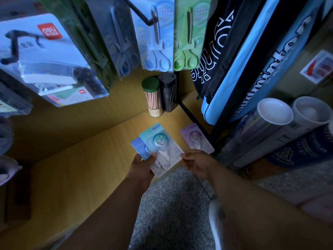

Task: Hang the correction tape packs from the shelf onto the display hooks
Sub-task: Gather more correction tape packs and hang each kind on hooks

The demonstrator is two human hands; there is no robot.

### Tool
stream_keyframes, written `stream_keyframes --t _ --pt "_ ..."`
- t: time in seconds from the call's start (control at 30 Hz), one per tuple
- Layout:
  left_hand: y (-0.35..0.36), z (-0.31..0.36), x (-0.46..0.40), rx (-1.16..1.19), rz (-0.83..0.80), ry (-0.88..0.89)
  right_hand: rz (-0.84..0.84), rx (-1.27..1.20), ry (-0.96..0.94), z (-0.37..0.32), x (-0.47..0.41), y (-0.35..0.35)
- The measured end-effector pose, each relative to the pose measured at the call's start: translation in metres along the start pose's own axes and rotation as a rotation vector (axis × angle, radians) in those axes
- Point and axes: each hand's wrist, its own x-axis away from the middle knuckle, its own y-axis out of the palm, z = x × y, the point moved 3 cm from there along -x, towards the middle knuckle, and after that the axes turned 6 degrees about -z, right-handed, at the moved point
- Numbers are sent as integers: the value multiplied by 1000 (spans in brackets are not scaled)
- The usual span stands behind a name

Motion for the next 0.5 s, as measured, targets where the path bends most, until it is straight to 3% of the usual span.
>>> stream_keyframes --t 0.27,0.4,0.5 --pt "19 6 1 -2 -28 -19 -12 -30 41 -3 10 9" --pt "22 4 -1 23 -32 -37 199 -226 55 -4 3 -6" --pt "19 0 -1 34 -21 -51 431 -136 46 1 2 -35"
